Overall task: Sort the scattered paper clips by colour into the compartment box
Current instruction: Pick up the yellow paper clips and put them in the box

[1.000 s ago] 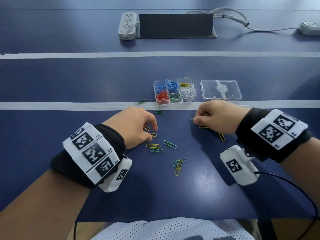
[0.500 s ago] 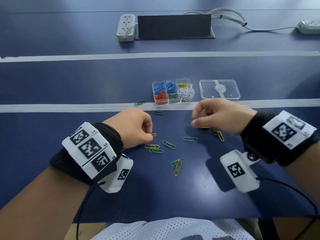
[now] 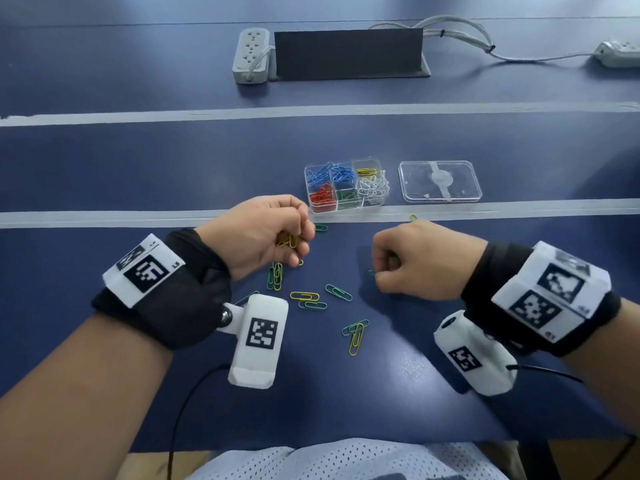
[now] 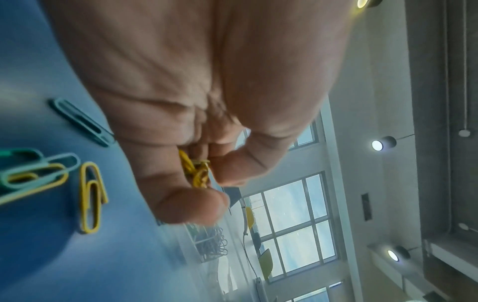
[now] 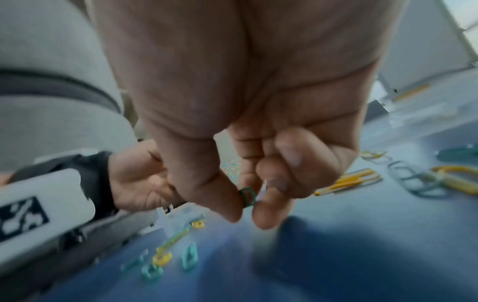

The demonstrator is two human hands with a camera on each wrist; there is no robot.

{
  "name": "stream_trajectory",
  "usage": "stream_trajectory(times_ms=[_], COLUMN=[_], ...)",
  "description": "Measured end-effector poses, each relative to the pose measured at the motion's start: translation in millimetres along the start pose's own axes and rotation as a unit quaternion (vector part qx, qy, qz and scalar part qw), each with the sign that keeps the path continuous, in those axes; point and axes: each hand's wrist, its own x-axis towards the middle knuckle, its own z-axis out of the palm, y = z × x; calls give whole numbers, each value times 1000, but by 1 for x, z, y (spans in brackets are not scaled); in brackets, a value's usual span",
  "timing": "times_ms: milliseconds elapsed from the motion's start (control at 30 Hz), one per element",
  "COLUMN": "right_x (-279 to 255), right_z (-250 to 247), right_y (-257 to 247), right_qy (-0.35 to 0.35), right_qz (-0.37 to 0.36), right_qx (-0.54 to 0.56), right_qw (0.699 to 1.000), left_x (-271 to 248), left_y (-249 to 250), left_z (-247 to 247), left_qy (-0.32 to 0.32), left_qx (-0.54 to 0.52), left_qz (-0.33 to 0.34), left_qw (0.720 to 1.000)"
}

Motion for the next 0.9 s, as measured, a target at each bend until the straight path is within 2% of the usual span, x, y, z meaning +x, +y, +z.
stream_trajectory(times_ms=[67, 133, 233, 333, 433, 533, 600, 700, 767, 800, 900], right_x=[4, 11, 25, 32, 30, 26, 25, 24, 22, 22, 27], right_z=[-7, -16, -34, -47, -42, -28, -24, -28, -34, -38, -51], right_y=[4, 8, 13, 11, 1, -9, -8, -3, 0, 0, 0], right_qy=[-5, -13, -14, -8, -39, -69, -64, -37, -10, 4, 48], right_qz=[11, 25, 48, 39, 14, 3, 5, 10, 12, 14, 25], right_qx=[89, 180, 253, 222, 154, 136, 130, 96, 72, 63, 41], right_qw=[996, 983, 966, 974, 987, 988, 989, 995, 997, 998, 998], left_x=[7, 17, 28, 45, 63, 79, 86, 93, 95, 95, 94], left_y=[5, 11, 30, 55, 77, 88, 93, 95, 93, 92, 90], left_z=[3, 7, 15, 23, 33, 44, 51, 57, 56, 55, 48], left_qy=[24, 48, 53, 57, 63, 44, 26, 16, 19, 22, 35], left_qx=[36, 122, 279, 363, 462, 561, 620, 662, 664, 654, 590], left_qz=[2, 18, 48, 104, 147, 156, 163, 178, 182, 185, 193], left_qw=[999, 991, 958, 924, 872, 812, 767, 728, 725, 733, 783])
